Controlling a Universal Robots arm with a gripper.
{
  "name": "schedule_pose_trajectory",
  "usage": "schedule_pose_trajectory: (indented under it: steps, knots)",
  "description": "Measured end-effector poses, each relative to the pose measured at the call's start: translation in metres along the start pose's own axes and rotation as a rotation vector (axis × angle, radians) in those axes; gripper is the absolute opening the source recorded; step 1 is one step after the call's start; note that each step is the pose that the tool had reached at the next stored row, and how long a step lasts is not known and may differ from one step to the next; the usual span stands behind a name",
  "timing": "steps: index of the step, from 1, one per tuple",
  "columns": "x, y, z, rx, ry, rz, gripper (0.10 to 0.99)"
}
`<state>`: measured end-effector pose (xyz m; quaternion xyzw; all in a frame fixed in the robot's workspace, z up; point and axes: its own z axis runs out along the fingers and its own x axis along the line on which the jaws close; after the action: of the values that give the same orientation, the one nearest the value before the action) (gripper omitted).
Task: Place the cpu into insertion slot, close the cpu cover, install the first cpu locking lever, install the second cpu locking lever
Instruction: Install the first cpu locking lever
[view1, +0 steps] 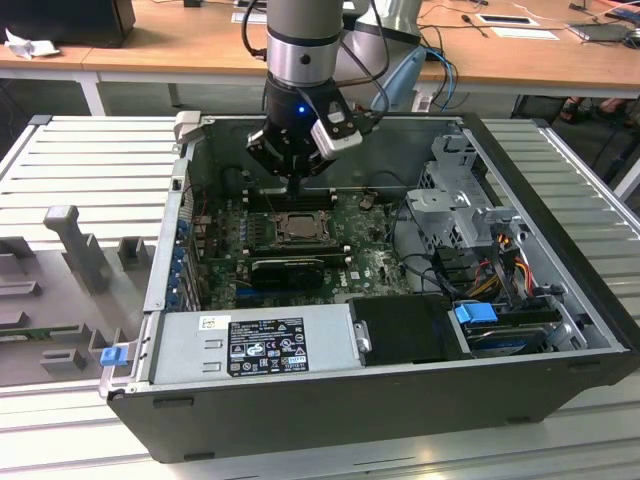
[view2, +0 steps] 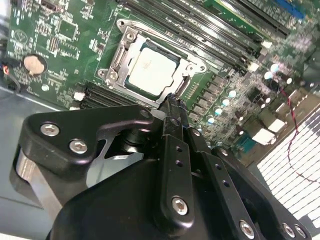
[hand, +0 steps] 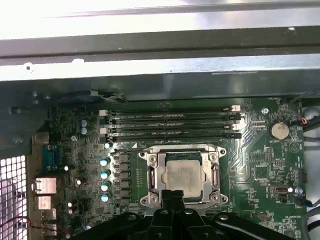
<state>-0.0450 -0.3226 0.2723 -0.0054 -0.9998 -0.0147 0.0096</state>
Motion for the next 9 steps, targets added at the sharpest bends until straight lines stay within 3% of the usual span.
schedule_pose_trajectory:
  steps: [4, 6, 9]
  knots:
    - [0.0035, -0.0001, 0.0006, -0.001, -0.0097, -0.017, 0.106]
    - [0.0098, -0.0001, 0.0011, -0.002, -0.0171, -0.018, 0.106]
    - [0.0193, -0.0002, 0.0015, -0.002, -0.0216, -0.018, 0.106]
